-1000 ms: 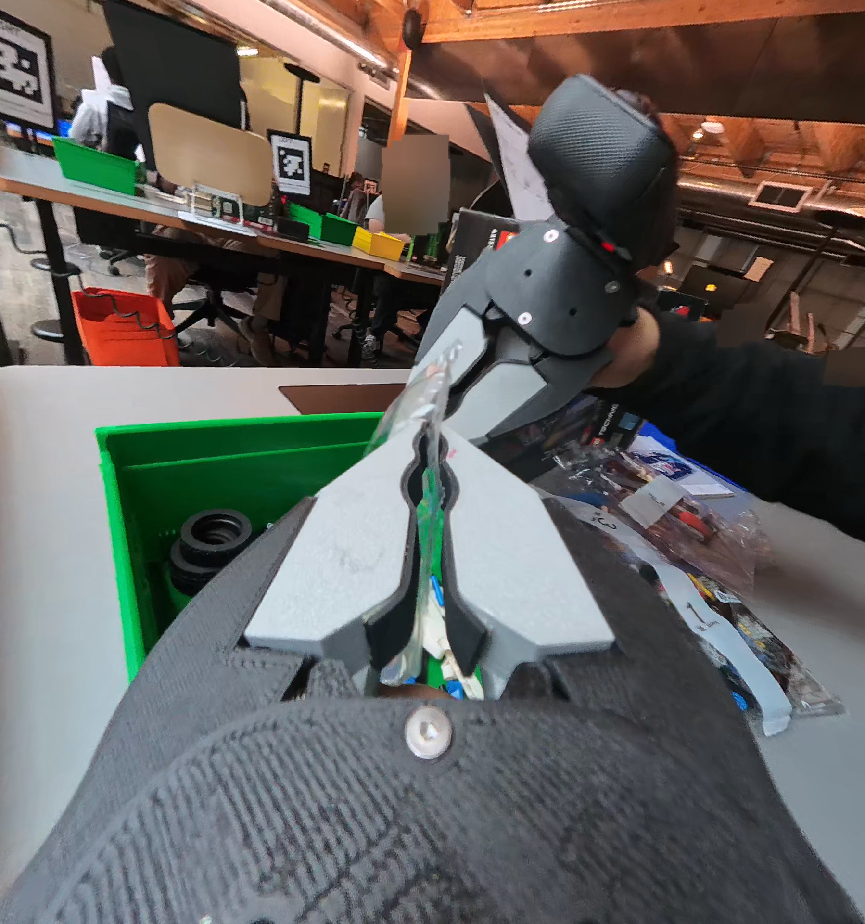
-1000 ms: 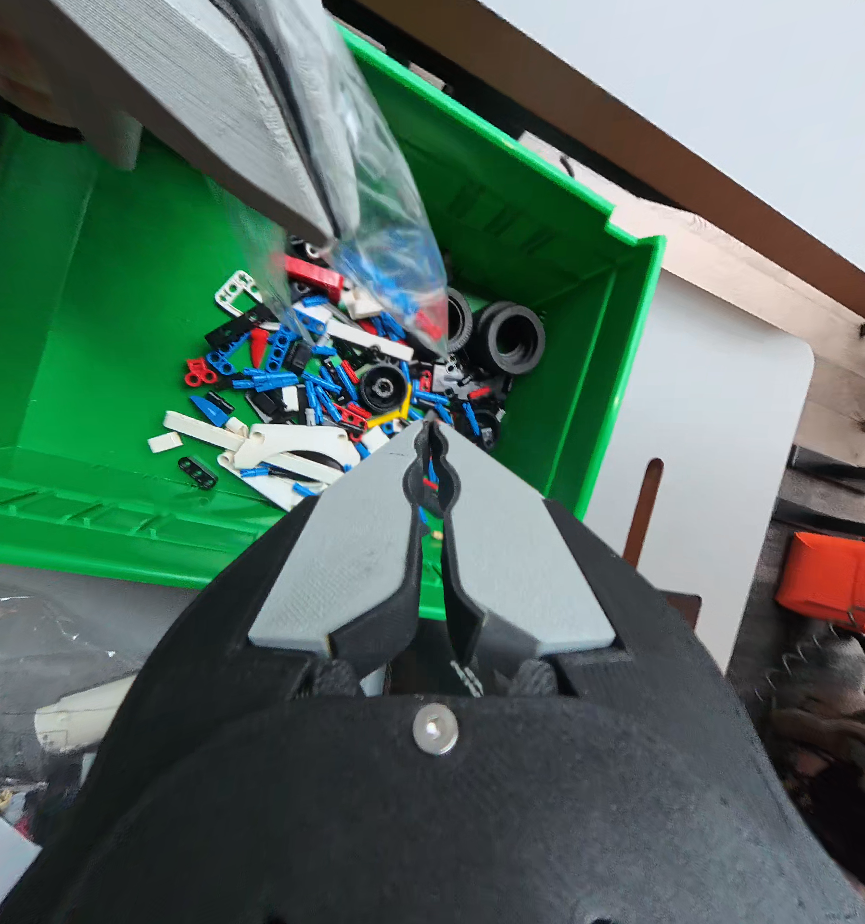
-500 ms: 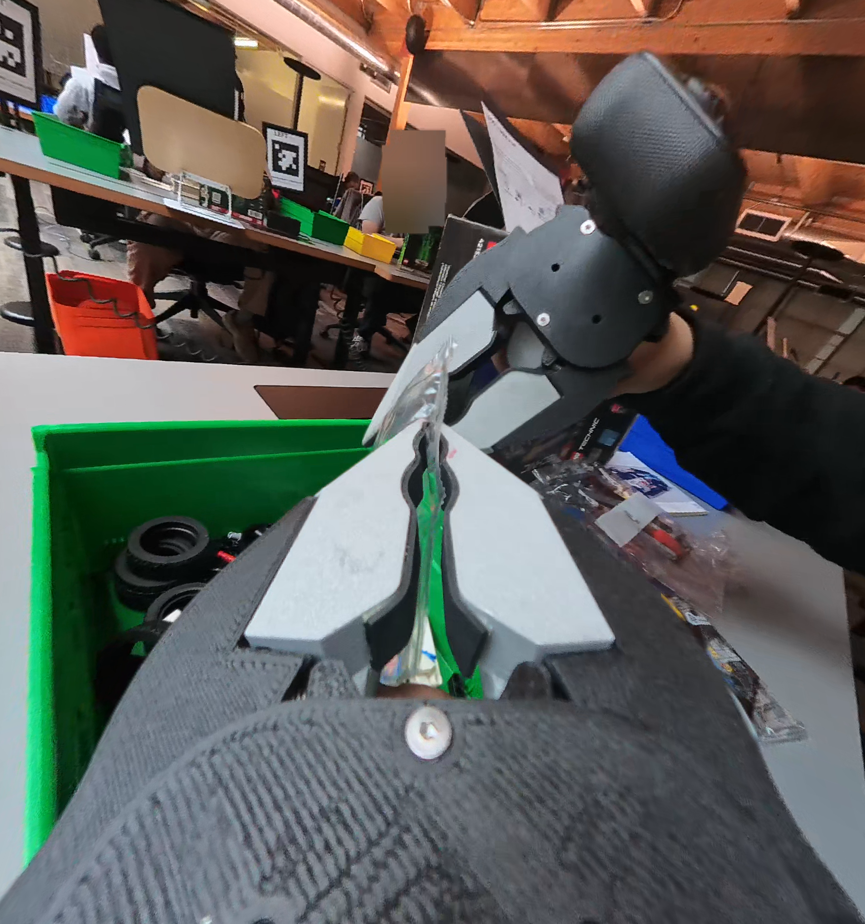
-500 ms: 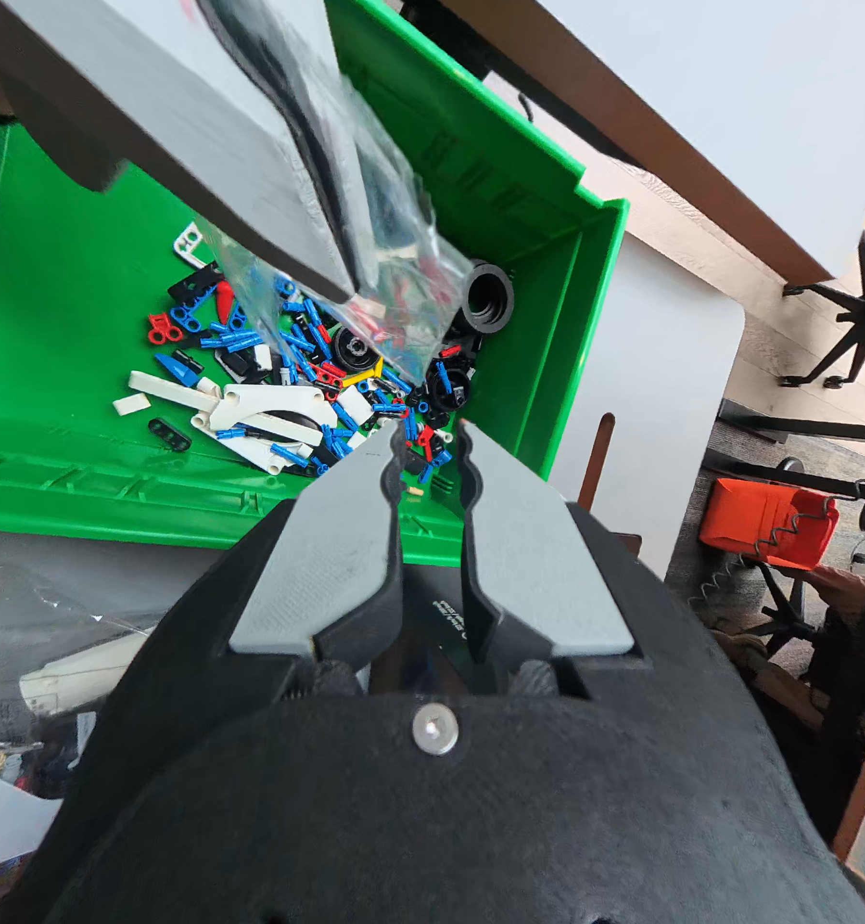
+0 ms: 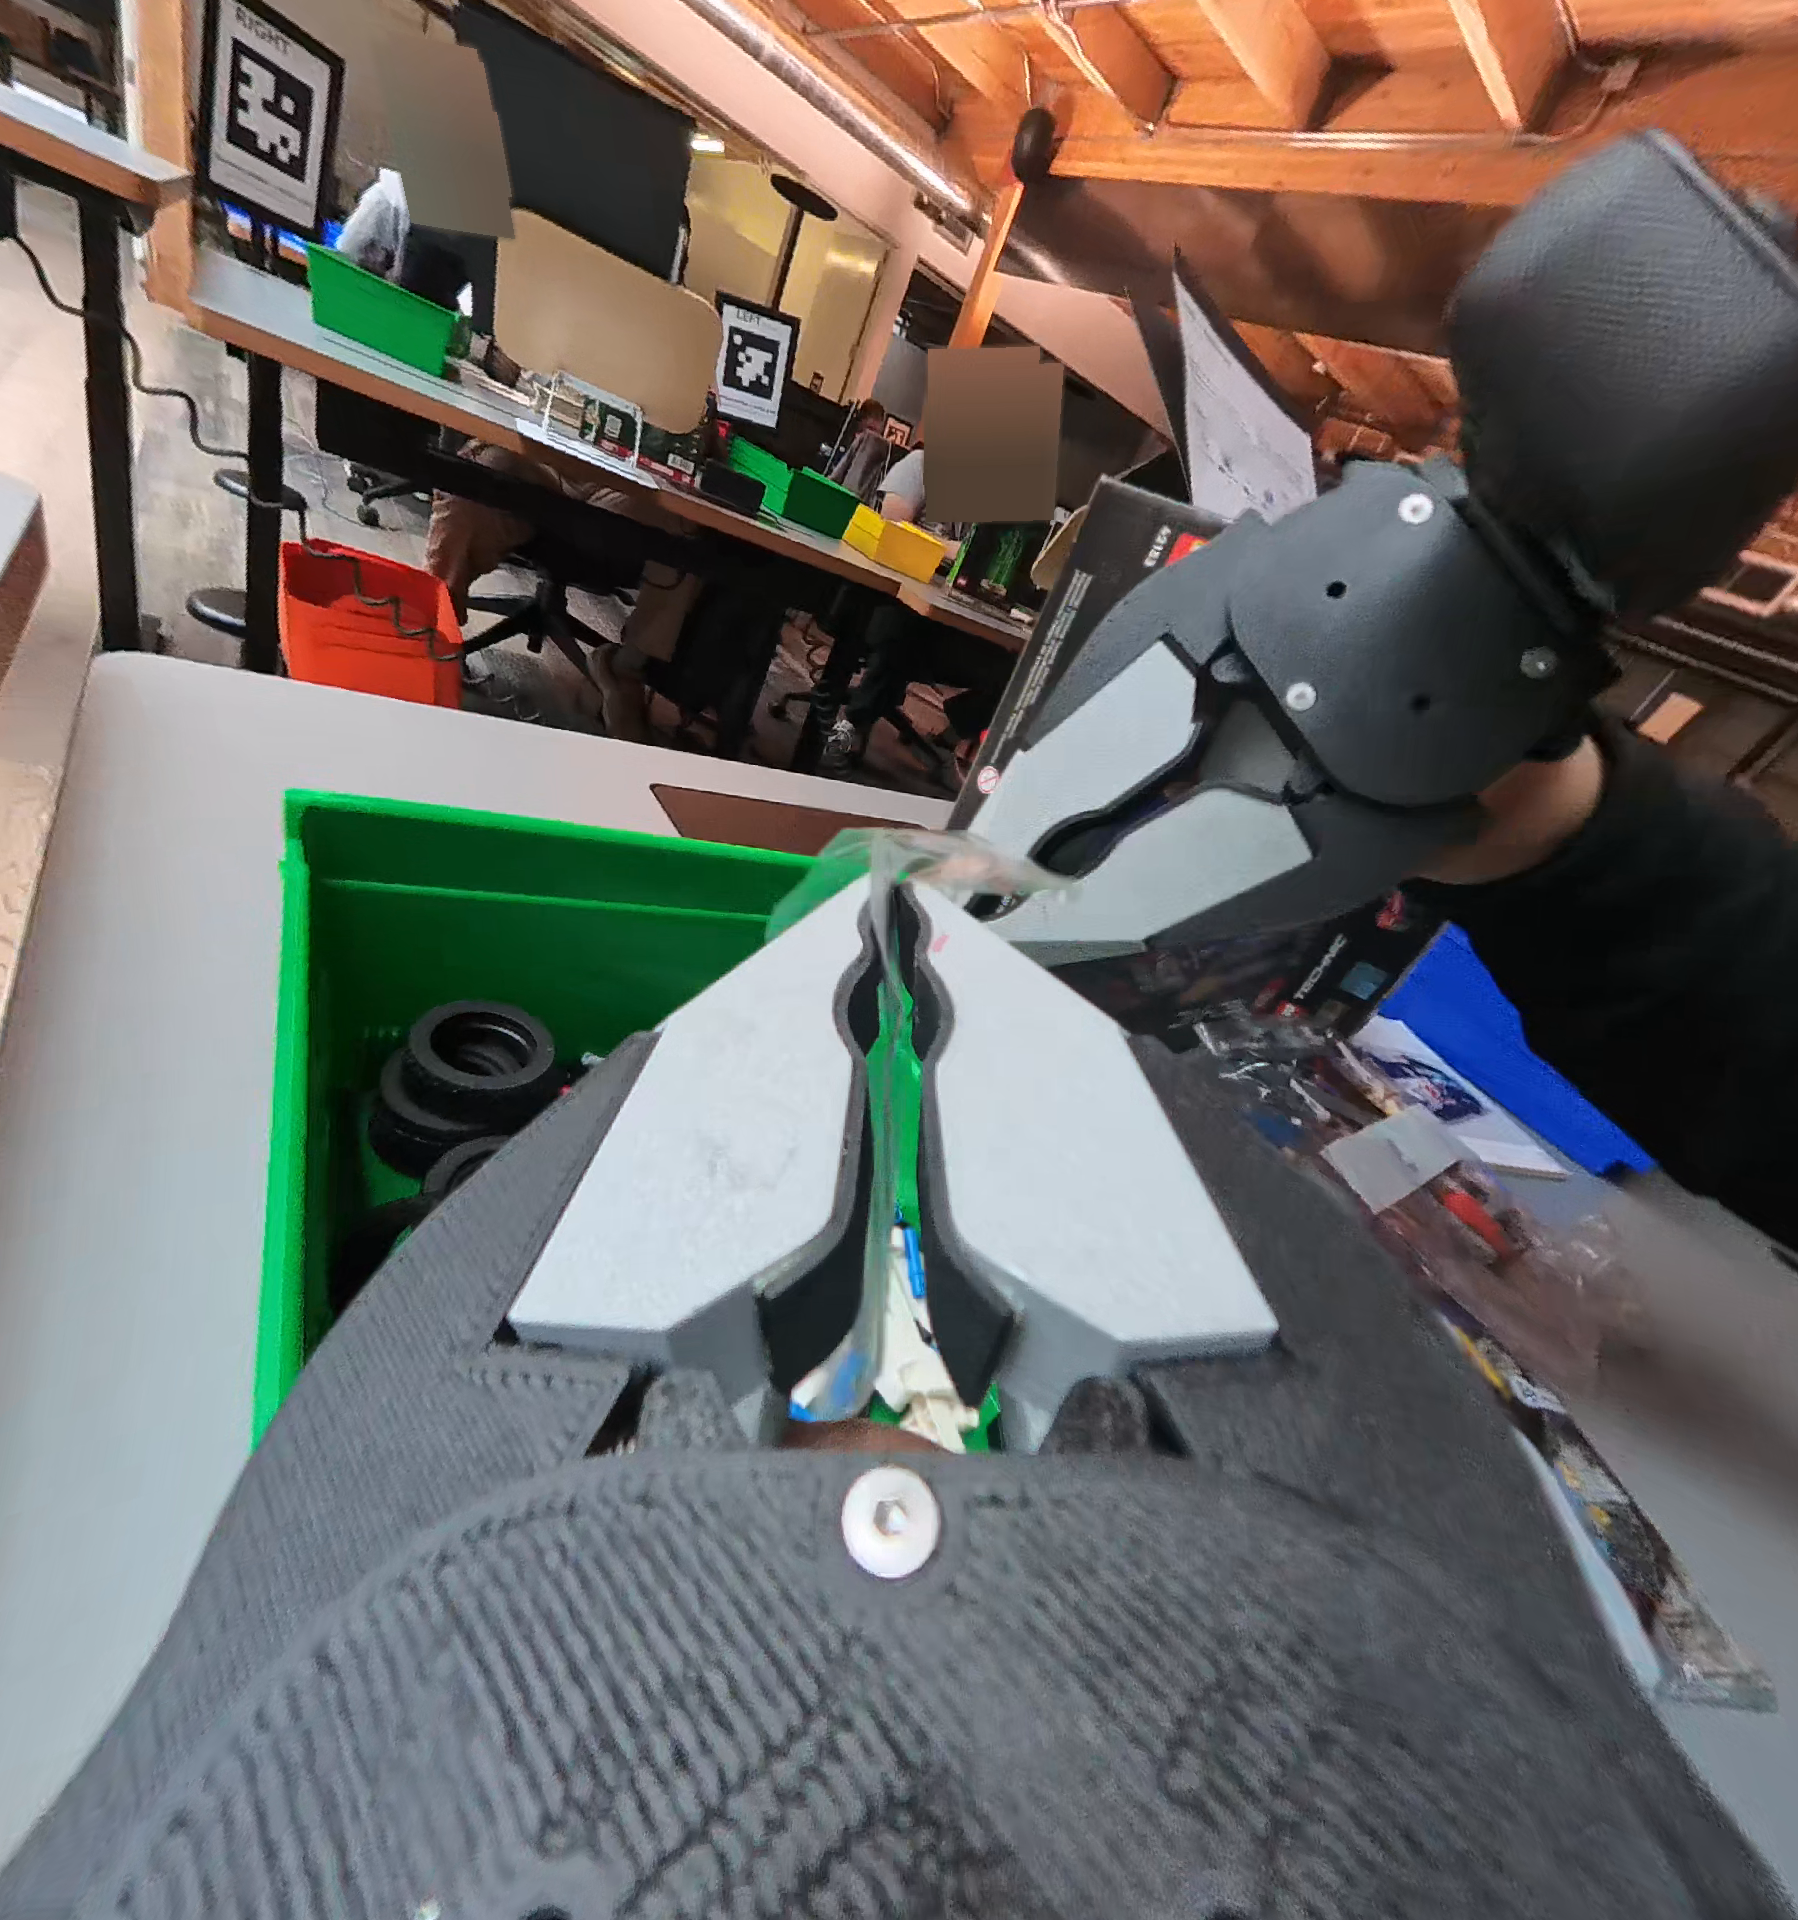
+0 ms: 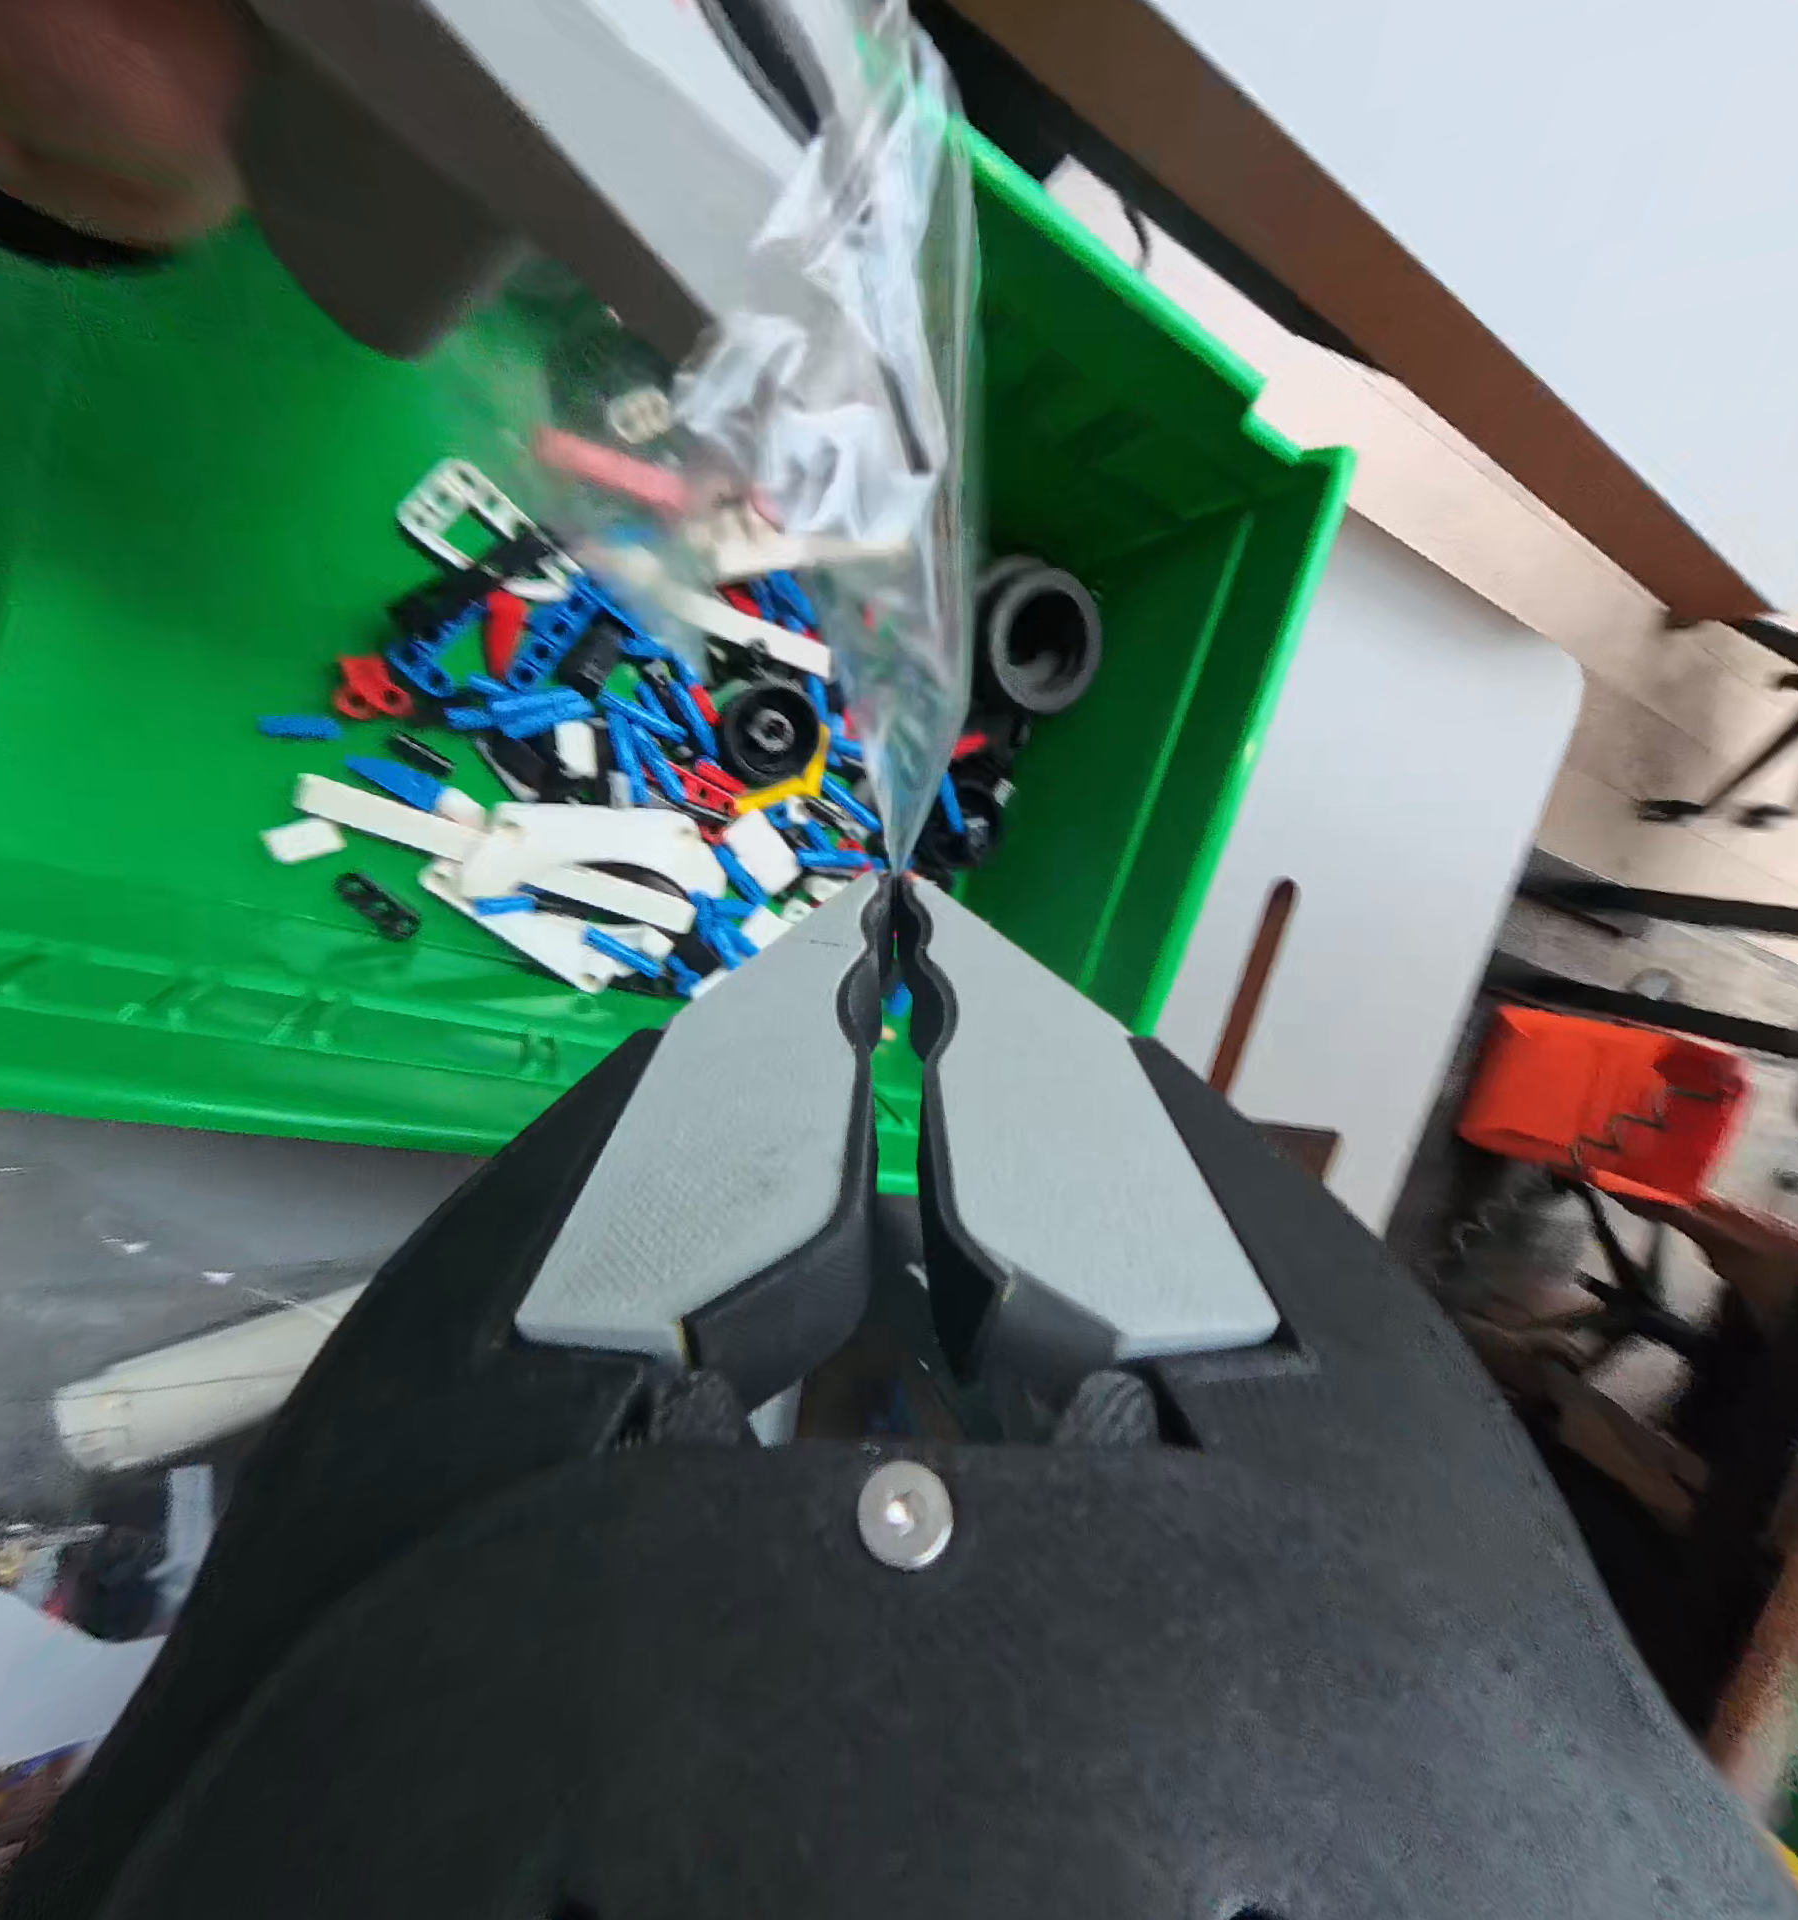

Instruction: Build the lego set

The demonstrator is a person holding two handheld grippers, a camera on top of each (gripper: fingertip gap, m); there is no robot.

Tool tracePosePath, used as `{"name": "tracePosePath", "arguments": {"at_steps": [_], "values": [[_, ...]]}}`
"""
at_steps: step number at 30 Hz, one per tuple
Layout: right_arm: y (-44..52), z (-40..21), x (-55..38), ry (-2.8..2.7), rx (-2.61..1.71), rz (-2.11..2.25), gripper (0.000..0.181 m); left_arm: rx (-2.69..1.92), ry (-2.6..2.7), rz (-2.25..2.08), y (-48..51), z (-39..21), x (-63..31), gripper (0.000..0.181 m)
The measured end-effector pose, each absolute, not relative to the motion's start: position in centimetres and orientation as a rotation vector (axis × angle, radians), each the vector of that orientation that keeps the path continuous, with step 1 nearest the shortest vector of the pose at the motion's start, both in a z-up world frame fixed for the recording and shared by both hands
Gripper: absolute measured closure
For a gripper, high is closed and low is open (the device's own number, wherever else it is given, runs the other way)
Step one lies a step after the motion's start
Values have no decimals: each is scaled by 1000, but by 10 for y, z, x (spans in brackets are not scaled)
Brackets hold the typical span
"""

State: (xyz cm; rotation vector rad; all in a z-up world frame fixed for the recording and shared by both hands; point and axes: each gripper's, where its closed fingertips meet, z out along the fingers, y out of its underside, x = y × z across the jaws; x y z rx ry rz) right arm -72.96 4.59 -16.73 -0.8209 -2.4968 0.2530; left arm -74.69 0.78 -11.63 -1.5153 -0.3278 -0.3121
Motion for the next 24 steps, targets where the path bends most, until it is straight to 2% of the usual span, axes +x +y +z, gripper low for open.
{"name": "tracePosePath", "arguments": {"at_steps": [2, 9, 14, 17, 19, 21, 22, 24], "values": [[55, -166, -734, -2444, -789, 149, 181, -1519, -357, -321, 9, -120, -749, 181], [51, -158, -725, -2391, -850, 217, 181, -1511, -308, -304, 6, -104, -734, 181], [45, -137, -675, -2402, -908, 461, 107, -1541, -163, -341, 2, -77, -699, 181], [36, -112, -638, -2339, -878, 694, 99, -1601, -40, -440, 1, -68, -657, 181], [31, -100, -611, -2308, -866, 806, 111, -1655, 49, -519, 2, -67, -620, 181], [22, -97, -581, -2310, -869, 900, 113, -1684, 110, -556, 7, -65, -585, 181], [21, -96, -567, -2298, -874, 918, 126, -1684, 140, -580, 10, -62, -565, 181], [18, -96, -534, -2295, -874, 965, 177, -1682, 198, -644, 16, -56, -523, 181]]}}
